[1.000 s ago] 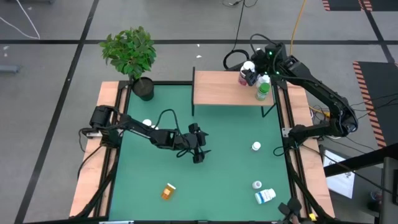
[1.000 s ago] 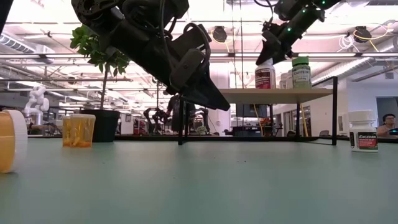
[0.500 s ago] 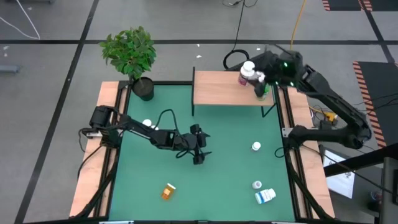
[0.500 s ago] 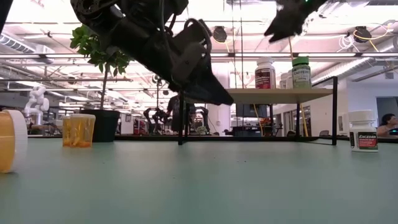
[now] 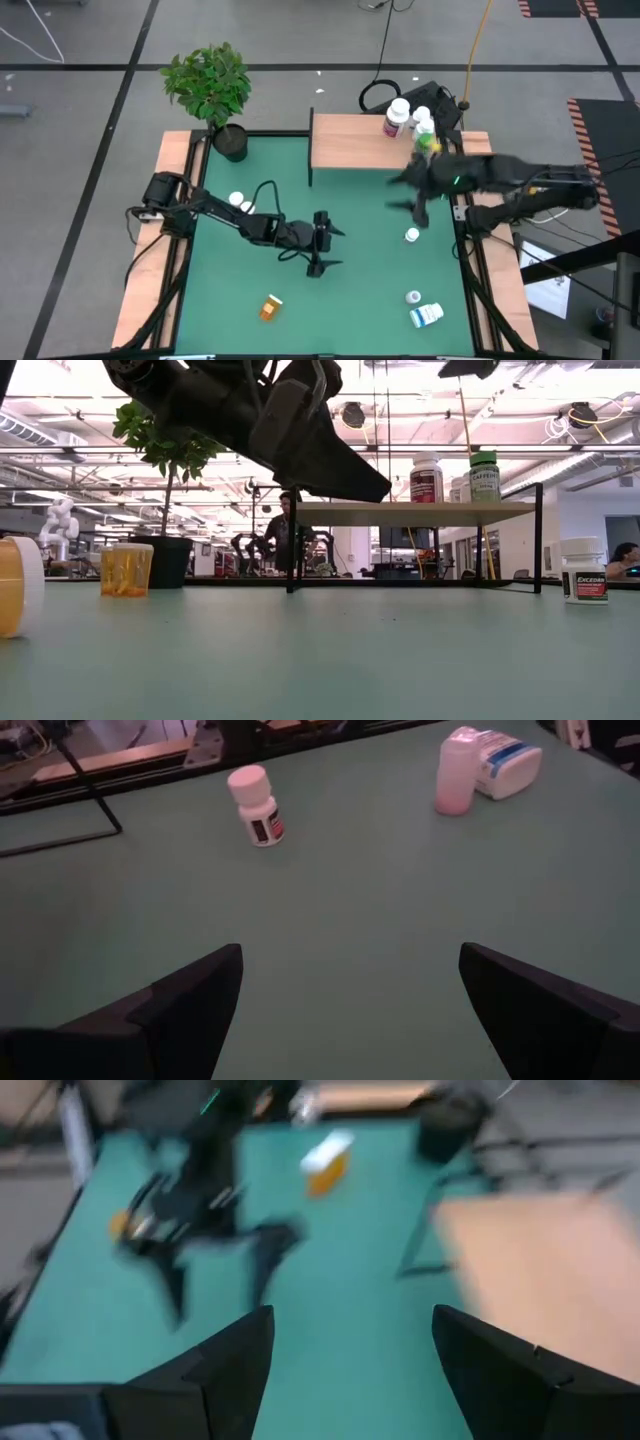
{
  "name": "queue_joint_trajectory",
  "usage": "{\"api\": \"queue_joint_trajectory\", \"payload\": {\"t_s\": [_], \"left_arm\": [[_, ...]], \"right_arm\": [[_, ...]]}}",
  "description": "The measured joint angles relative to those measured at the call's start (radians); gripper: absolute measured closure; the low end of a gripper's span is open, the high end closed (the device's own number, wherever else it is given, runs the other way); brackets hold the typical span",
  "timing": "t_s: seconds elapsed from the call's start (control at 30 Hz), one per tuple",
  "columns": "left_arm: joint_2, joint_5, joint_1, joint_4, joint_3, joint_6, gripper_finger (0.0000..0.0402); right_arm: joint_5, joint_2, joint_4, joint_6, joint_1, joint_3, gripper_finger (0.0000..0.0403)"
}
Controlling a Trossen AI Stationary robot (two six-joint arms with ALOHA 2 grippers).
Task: Pick and place medicine bottles onto shelf by color
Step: Put the black pill bottle on the shelf
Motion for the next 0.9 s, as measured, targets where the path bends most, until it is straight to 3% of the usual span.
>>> {"api": "queue_joint_trajectory", "payload": {"t_s": [0.27, 0.47, 0.67, 0.9], "left_arm": [[0.000, -0.002, 0.010, 0.000, 0.000, 0.053, 0.0028], [0.000, 0.000, 0.048, 0.078, 0.000, 0.068, 0.0028], [0.000, 0.079, 0.094, 0.142, 0.000, 0.068, 0.0028], [0.000, 0.089, 0.104, 0.147, 0.000, 0.067, 0.0028]], "right_arm": [[0.002, 0.100, -0.049, 0.326, 0.253, -0.204, 0.0140], [0.002, 0.142, -0.299, 0.510, 0.325, -0.269, 0.0140], [0.002, 0.134, -0.278, 0.510, 0.326, -0.330, 0.0140], [0.050, 0.133, -0.260, 0.462, 0.325, -0.446, 0.0140]]}}
